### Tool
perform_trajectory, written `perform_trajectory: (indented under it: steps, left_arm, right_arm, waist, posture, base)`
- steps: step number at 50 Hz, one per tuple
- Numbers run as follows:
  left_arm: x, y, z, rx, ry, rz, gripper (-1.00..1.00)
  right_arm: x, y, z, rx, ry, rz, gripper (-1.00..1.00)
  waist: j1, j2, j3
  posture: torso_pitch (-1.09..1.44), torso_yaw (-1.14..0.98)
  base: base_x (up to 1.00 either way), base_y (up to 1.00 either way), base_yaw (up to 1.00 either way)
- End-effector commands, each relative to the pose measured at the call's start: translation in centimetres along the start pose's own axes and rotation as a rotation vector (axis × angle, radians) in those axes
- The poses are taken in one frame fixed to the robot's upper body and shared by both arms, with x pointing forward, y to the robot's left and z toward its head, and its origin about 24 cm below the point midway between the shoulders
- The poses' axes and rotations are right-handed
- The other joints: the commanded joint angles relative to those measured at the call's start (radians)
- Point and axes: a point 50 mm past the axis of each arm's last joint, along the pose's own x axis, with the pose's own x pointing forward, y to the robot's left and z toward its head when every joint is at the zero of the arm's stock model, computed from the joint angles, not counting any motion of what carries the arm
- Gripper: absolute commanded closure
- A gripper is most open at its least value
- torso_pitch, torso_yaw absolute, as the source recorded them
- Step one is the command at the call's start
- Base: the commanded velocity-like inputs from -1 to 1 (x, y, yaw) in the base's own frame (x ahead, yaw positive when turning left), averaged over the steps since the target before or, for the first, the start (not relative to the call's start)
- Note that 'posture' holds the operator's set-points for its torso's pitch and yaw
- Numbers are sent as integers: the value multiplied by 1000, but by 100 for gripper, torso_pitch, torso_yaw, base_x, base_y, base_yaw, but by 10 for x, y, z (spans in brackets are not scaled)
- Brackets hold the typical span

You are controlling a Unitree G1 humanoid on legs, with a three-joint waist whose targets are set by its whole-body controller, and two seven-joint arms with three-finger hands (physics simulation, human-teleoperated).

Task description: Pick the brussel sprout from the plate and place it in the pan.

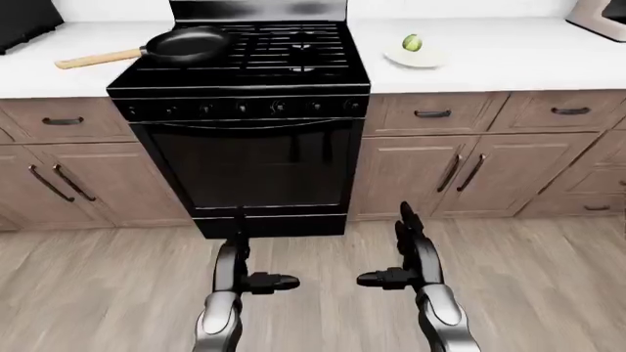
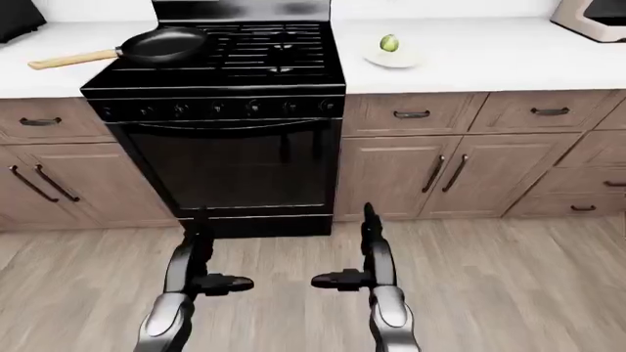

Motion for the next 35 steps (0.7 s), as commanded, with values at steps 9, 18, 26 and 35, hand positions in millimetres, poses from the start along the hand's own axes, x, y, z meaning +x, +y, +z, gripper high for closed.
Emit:
perform_trajectory:
  steps: [9, 18, 26, 35]
  left_arm:
    - [5, 1, 36, -9, -185, -4, -100]
    - [3, 3, 37, -4, -188, 10, -100]
    - [24, 5, 94, -50, -235, 35, -100]
    - [75, 6, 203, -20, -335, 69, -100]
  right_arm:
    - [10, -5, 24, -18, -141, -38, -100]
    - [9, -6, 24, -23, -139, -46, -100]
    - [42, -8, 66, -54, -188, -86, -100]
    - [82, -20, 190, -49, -333, -135, -100]
  waist:
    - [9, -8, -73]
    - [8, -5, -84]
    - [7, -4, -96]
    - [10, -3, -100]
  posture:
    - [0, 0]
    - [0, 0]
    - [0, 0]
    - [0, 0]
  base:
    - [0, 0, 0]
    - [0, 0, 0]
    - [0, 0, 0]
    - [0, 0, 0]
